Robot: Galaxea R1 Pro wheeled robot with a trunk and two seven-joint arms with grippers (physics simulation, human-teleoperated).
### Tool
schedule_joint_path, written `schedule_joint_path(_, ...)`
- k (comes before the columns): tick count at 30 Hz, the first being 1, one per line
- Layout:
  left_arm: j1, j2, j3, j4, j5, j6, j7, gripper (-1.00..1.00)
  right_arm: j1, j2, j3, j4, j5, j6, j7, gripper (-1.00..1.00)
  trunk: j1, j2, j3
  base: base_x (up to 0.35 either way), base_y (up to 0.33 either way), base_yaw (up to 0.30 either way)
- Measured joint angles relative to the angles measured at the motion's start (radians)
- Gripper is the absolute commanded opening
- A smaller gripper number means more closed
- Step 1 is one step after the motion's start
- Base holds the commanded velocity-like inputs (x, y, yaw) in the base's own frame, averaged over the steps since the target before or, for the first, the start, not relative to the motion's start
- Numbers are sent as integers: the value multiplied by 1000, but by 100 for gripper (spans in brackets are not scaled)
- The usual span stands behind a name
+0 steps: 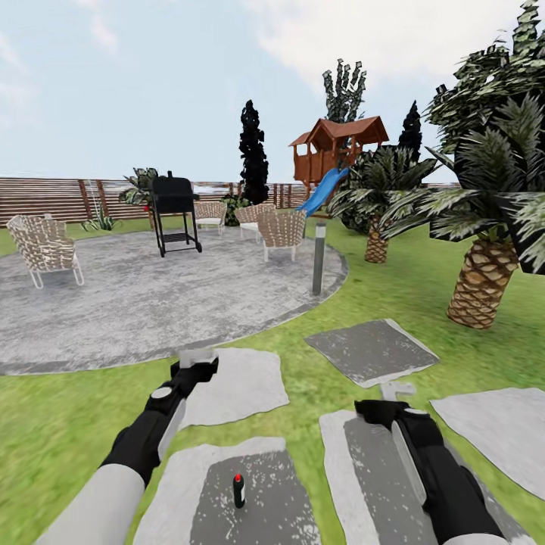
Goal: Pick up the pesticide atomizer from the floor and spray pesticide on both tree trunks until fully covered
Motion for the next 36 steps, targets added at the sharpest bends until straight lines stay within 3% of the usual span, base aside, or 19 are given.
schedule_joint_path(3, -14, 2, 0, 82, 0, -50, 0, 100, -12, 1, 1, 0, -4, 2, 5, 100, 0, 0, 0, 0, 0, 0)
schedule_joint_path(7, -18, 1, 0, 208, 4, -182, 0, 100, -12, 2, 2, -2, -4, -1, 7, 100, 0, 0, 0, 0, 0, 0)
schedule_joint_path(10, -19, 0, -1, 260, 5, -244, 0, 100, -10, 2, 1, -2, -4, -4, 7, 100, 0, 0, 0, 0, 0, 0)
schedule_joint_path(27, -19, 1, -1, 274, 6, -272, 3, 100, -8, 1, 1, -2, -4, -6, 7, 100, 0, 0, 0, 0, 0, -1)
schedule_joint_path(36, -19, 1, -1, 274, 6, -273, 1, 100, -8, 0, 0, -2, -6, -5, 7, 100, 0, 0, -9, 0, 0, -147)
